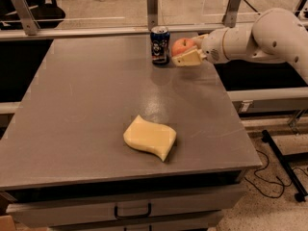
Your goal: Move apple near pepsi can
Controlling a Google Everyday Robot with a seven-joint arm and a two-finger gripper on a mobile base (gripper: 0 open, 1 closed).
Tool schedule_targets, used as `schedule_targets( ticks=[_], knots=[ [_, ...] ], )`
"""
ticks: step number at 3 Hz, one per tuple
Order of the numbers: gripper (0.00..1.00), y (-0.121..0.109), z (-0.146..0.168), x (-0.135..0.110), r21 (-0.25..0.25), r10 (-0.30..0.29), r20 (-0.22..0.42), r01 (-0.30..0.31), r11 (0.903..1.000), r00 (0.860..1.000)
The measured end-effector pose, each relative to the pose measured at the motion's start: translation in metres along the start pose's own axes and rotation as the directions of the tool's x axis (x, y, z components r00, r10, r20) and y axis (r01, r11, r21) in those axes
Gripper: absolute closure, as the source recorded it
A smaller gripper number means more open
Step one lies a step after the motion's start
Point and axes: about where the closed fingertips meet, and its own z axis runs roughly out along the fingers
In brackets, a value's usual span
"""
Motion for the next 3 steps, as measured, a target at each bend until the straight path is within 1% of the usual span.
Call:
schedule_targets(
  ticks=[1,3],
  knots=[
    [0.59,-0.002,0.011,0.006,-0.011,0.025,0.015,-0.025,0.9996,1.0],
    [0.12,0.007,0.025,0.009,-0.04,0.057,0.04,-0.056,0.9976,0.998]
  ],
)
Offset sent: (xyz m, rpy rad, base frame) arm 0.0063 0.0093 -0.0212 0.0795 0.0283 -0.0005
